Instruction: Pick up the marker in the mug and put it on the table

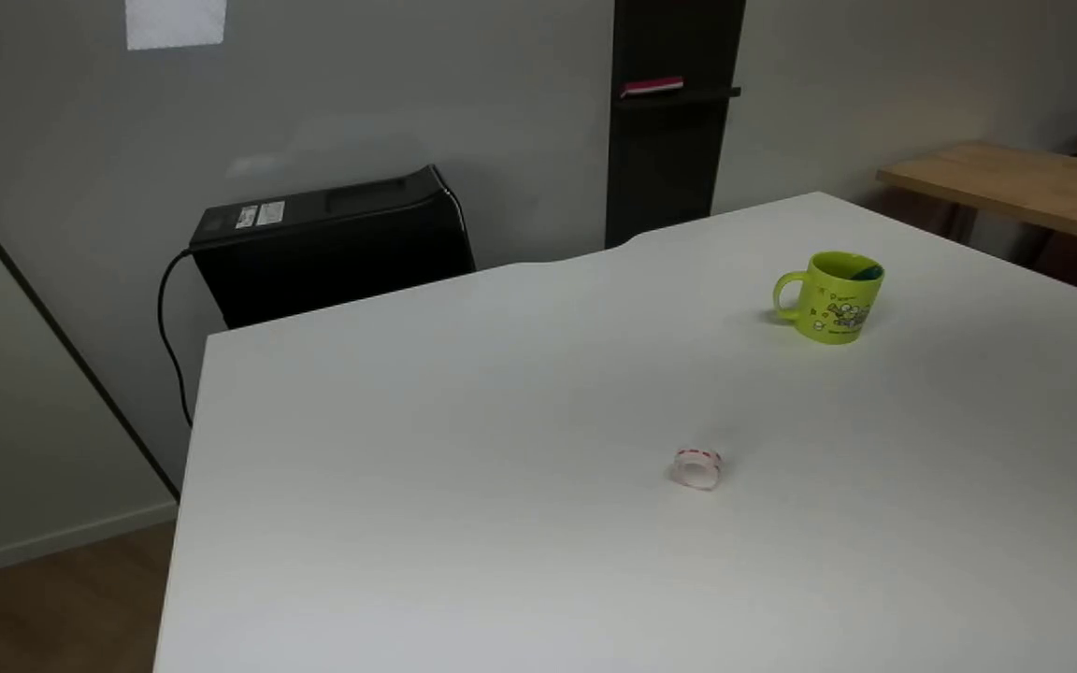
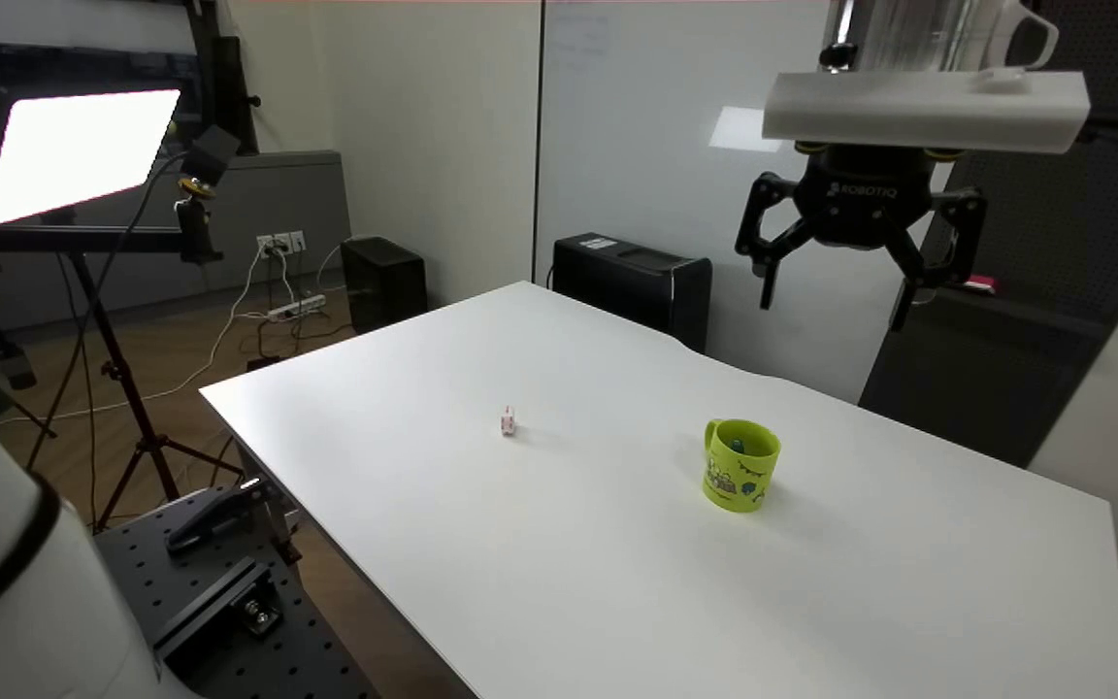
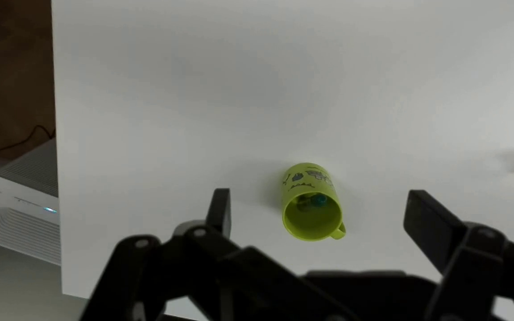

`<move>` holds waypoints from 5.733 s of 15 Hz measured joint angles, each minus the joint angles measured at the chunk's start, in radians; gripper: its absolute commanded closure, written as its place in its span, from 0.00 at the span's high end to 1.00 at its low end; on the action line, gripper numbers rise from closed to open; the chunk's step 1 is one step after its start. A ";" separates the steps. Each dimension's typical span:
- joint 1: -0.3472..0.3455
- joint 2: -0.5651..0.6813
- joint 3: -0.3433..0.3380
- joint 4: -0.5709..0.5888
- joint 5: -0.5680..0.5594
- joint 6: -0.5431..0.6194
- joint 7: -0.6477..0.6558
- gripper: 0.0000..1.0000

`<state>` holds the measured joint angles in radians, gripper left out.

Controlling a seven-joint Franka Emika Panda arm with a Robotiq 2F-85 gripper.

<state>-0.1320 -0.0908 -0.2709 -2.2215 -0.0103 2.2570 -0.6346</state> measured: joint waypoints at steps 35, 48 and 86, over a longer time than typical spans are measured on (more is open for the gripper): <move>-0.058 0.402 0.153 0.317 0.048 -0.010 0.080 1.00; -0.058 0.465 0.210 0.249 0.047 0.091 0.069 1.00; -0.072 0.720 0.240 0.292 -0.070 0.454 0.166 1.00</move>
<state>-0.2042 0.6292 -0.0307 -1.9293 -0.0807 2.7107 -0.4688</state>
